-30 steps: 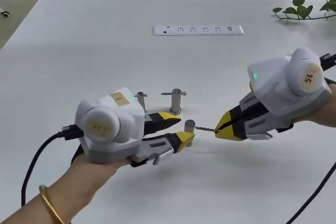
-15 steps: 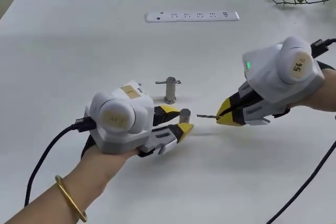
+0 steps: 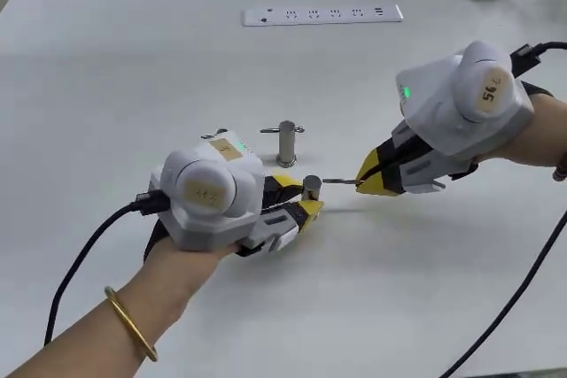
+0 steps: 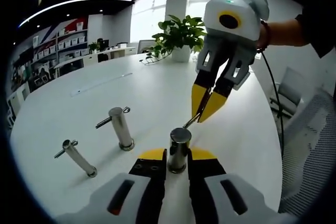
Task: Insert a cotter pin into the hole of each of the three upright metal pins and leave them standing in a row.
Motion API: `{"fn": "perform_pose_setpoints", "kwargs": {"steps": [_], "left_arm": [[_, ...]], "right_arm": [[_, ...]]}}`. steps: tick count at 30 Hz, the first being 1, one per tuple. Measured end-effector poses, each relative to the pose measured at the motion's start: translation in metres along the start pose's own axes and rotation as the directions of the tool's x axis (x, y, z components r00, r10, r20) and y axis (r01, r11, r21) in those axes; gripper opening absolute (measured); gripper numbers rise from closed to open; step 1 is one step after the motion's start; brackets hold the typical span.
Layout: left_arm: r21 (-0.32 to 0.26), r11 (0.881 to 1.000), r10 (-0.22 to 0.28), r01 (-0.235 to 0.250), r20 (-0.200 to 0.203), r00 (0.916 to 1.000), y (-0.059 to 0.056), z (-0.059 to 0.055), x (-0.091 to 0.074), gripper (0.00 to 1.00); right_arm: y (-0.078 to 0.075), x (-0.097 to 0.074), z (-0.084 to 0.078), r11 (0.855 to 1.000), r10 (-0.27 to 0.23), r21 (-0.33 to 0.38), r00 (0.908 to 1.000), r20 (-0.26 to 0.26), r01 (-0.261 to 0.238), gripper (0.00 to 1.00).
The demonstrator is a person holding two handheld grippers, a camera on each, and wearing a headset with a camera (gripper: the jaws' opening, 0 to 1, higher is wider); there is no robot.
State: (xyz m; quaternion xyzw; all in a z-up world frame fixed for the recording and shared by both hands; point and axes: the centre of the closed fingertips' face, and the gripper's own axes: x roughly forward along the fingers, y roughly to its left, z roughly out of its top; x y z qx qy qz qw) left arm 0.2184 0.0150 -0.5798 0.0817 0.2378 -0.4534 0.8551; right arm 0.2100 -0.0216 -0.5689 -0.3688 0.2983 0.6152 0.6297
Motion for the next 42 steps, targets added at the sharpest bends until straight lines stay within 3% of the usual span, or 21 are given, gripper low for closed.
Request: {"fn": "perform_pose_setpoints", "kwargs": {"steps": [21,32,40,42], "left_arm": [[-0.008,1.000,-0.023,0.023,-0.004,0.9997,0.000,-0.002,0.002,0.12],[-0.002,1.000,-0.030,0.030,-0.003,0.9995,0.000,-0.003,0.003,0.12],[-0.018,0.999,-0.027,0.027,0.004,0.9996,0.000,-0.004,0.003,0.12],[-0.050,0.998,-0.027,0.028,0.015,0.9995,0.000,-0.005,0.003,0.12]], "right_arm": [[0.001,0.005,0.007,0.998,0.017,-0.053,0.9997,-0.016,-0.018,0.00],[0.002,0.008,0.023,0.997,0.032,-0.068,0.9995,0.001,-0.032,0.00],[0.003,0.011,0.027,0.997,0.036,-0.068,0.9993,0.003,-0.036,0.00],[0.003,0.011,0.028,0.998,0.036,-0.060,0.9994,0.003,-0.035,0.00]]}}
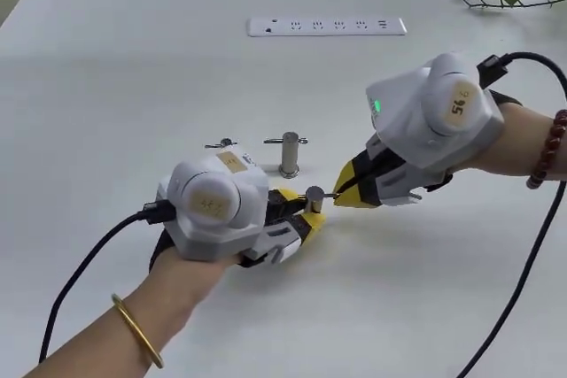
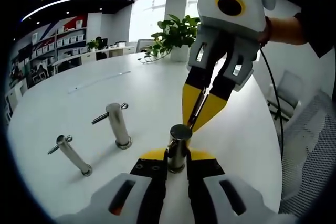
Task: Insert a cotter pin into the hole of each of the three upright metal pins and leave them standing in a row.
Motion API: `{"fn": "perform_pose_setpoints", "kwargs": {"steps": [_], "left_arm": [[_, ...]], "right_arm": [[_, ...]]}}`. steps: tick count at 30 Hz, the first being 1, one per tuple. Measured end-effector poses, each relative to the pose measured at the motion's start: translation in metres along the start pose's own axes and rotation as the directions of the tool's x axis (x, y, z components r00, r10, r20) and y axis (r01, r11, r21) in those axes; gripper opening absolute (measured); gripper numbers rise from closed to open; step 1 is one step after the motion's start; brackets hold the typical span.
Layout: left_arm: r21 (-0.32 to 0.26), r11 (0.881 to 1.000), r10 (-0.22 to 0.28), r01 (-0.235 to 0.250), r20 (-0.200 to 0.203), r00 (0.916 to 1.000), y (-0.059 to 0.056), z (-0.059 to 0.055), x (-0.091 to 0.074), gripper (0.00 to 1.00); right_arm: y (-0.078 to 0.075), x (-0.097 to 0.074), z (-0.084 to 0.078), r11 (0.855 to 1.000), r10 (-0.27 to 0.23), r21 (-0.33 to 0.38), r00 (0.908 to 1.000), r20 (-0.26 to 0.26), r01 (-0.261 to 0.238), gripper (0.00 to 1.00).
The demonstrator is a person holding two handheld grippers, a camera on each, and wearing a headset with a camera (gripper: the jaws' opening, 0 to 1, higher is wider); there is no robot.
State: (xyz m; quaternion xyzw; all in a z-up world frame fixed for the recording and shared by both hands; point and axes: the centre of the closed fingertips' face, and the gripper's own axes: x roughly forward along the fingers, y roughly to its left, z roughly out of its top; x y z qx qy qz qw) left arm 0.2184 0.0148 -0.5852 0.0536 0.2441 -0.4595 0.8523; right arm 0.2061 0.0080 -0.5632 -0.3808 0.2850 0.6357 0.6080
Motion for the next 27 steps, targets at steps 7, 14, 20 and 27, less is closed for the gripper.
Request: {"fn": "perform_pose_setpoints", "kwargs": {"steps": [7,14,20,27], "left_arm": [[-0.069,0.998,0.015,-0.014,0.021,0.9997,0.0014,-0.0034,0.0011,0.13],[-0.101,0.994,0.031,-0.028,0.026,0.9992,0.0019,-0.0055,0.0022,0.13],[-0.109,0.993,0.038,-0.035,0.026,0.9990,0.0021,-0.0062,0.0027,0.13],[-0.113,0.993,0.044,-0.041,0.026,0.9987,0.0024,-0.0069,0.0038,0.13]], "right_arm": [[0.0006,0.0021,0.0019,1.000,0.003,0.031,1.0000,0.001,-0.003,0.00],[0.0006,0.0045,0.0061,0.999,0.002,0.046,1.0000,0.004,-0.002,0.00],[0.0001,0.0070,0.0096,0.999,-0.002,0.038,0.9999,0.013,0.002,0.00],[-0.0016,0.0080,0.0074,0.999,-0.006,0.042,0.9999,0.014,0.006,0.00]]}}
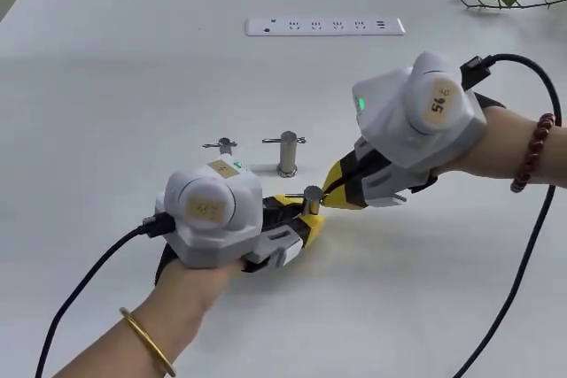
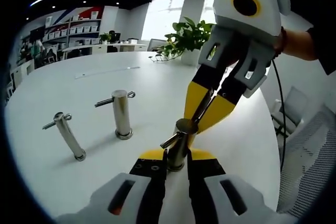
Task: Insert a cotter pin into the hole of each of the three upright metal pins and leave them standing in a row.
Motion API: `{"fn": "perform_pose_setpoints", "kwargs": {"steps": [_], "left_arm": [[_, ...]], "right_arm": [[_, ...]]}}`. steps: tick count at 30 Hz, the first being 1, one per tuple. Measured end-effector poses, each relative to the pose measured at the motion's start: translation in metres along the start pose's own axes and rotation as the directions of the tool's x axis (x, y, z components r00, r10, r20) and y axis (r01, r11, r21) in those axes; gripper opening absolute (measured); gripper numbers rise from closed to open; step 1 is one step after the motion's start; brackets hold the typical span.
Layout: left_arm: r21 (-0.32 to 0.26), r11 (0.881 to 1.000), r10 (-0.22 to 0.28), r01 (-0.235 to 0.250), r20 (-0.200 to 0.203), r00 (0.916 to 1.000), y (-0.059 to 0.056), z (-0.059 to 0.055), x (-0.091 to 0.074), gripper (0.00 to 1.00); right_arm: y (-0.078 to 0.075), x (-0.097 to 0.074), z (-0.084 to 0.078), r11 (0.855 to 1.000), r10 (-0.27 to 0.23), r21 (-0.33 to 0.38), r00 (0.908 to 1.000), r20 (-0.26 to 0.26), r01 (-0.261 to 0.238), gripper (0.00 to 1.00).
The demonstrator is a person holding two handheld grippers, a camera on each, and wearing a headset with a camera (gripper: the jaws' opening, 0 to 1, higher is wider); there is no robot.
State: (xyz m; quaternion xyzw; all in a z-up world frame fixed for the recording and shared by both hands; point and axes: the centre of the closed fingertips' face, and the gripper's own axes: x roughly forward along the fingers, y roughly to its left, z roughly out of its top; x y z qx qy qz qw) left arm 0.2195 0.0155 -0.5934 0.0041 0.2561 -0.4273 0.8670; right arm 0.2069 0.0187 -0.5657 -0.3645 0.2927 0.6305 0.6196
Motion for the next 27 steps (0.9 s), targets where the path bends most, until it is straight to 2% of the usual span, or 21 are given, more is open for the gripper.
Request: {"fn": "perform_pose_setpoints", "kwargs": {"steps": [4,8,14,17,27], "left_arm": [[-0.002,1.000,0.005,-0.005,-0.001,1.0000,-0.0003,0.0001,0.0001,0.13],[-0.003,1.000,0.015,-0.015,0.000,0.9999,0.0002,0.0002,0.0006,0.13],[-0.004,1.000,0.016,-0.016,-0.001,0.9999,0.0000,-0.0002,0.0011,0.13],[-0.008,1.000,0.016,-0.016,-0.002,0.9999,0.0003,-0.0005,0.0013,0.13],[-0.018,1.000,0.016,-0.016,-0.005,0.9999,0.0003,-0.0016,0.0018,0.13]], "right_arm": [[-0.0010,0.0000,-0.0002,0.999,-0.005,0.044,0.9999,0.010,0.005,0.00],[0.0001,-0.0028,-0.0013,0.999,-0.016,0.050,0.9998,0.015,0.015,0.05],[-0.0024,-0.0075,-0.0035,0.996,-0.033,0.078,0.9991,0.027,0.031,0.00],[-0.0026,-0.0082,-0.0014,0.995,-0.027,0.101,0.9987,0.042,0.022,0.00],[-0.0019,-0.0059,0.0013,0.996,-0.024,0.091,0.9981,0.057,0.018,0.00]]}}
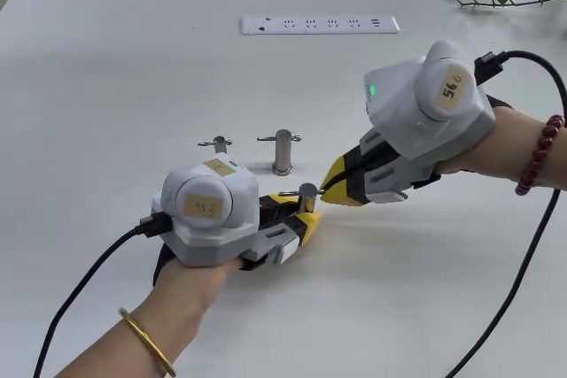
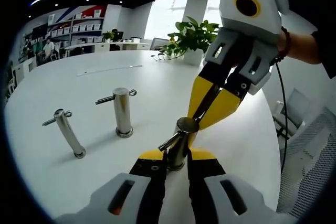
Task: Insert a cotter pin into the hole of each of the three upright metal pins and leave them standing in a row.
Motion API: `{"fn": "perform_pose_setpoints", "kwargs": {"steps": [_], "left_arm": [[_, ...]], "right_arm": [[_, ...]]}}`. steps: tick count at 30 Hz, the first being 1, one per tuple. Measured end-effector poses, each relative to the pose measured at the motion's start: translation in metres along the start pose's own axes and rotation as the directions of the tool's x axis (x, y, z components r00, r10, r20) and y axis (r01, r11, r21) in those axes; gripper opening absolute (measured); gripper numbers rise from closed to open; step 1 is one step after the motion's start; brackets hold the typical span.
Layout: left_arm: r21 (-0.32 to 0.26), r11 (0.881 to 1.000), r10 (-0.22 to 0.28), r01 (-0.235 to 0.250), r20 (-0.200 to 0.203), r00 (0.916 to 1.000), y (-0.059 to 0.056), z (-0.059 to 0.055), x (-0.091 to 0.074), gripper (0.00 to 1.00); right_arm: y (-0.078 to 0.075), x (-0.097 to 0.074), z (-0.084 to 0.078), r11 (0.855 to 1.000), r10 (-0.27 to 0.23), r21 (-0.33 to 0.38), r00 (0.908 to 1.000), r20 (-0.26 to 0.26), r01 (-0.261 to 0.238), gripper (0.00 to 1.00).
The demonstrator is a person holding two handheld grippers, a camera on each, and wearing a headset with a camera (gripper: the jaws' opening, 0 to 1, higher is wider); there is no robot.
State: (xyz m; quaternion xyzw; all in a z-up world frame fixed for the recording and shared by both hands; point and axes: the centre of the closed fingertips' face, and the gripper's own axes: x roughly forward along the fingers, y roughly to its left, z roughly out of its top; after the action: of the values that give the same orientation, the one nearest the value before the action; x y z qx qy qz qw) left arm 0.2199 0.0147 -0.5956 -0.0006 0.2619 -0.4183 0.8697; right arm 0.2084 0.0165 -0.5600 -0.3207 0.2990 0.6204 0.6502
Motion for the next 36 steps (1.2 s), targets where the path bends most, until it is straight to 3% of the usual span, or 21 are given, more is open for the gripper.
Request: {"fn": "perform_pose_setpoints", "kwargs": {"steps": [10,22,28,36], "left_arm": [[-0.002,1.000,-0.001,0.001,-0.008,1.0000,0.000,-0.001,0.000,0.14],[-0.013,1.000,0.002,-0.003,-0.024,0.9997,0.001,-0.004,0.000,0.14],[0.001,1.000,0.019,-0.019,-0.039,0.9990,0.007,-0.007,-0.005,0.19],[0.050,0.999,0.017,-0.014,-0.049,0.9987,0.008,-0.006,-0.017,0.24]], "right_arm": [[0.002,0.002,0.002,1.000,-0.003,-0.014,1.0000,0.004,0.003,0.00],[0.000,0.003,-0.001,0.999,-0.005,0.036,1.0000,0.005,0.005,0.00],[-0.002,0.003,-0.005,0.999,-0.013,0.049,0.9999,-0.010,0.014,0.07],[0.001,0.005,0.004,0.995,-0.018,0.098,0.9996,0.021,0.016,0.20]]}}
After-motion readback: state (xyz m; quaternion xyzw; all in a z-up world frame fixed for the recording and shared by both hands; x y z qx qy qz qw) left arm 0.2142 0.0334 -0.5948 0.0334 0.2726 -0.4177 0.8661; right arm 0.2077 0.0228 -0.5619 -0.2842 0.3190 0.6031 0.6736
